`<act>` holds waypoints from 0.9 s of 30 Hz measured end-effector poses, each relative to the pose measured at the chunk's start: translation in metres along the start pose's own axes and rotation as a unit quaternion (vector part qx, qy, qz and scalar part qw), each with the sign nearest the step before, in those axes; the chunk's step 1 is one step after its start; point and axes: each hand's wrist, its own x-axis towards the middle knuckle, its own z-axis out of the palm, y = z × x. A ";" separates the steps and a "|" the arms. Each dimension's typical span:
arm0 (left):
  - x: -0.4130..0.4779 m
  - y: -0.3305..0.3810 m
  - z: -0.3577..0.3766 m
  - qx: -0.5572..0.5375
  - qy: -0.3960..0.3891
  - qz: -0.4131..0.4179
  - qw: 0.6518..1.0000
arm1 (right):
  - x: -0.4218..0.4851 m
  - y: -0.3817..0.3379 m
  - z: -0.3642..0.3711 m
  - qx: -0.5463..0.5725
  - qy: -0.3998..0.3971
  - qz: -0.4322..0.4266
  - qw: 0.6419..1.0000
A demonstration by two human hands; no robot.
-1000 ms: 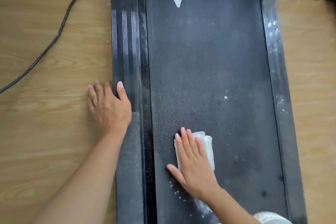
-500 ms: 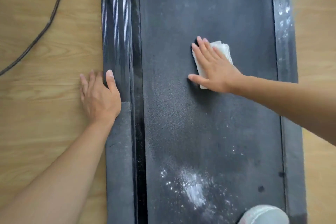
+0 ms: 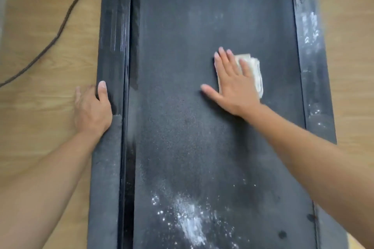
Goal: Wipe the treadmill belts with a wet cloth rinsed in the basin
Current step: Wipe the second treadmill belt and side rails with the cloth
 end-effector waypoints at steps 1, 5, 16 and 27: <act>-0.001 0.002 -0.004 0.012 -0.006 -0.020 1.000 | 0.029 0.007 -0.012 0.013 -0.009 0.017 1.000; -0.005 0.011 -0.003 0.004 0.014 -0.014 1.000 | 0.056 0.013 -0.017 0.026 0.010 0.038 0.999; -0.007 0.009 -0.002 -0.055 0.025 0.012 0.998 | -0.183 -0.063 0.056 0.084 -0.034 -0.156 0.984; -0.011 0.012 -0.007 -0.052 0.022 0.000 0.998 | -0.041 0.059 0.003 0.040 0.019 0.101 0.994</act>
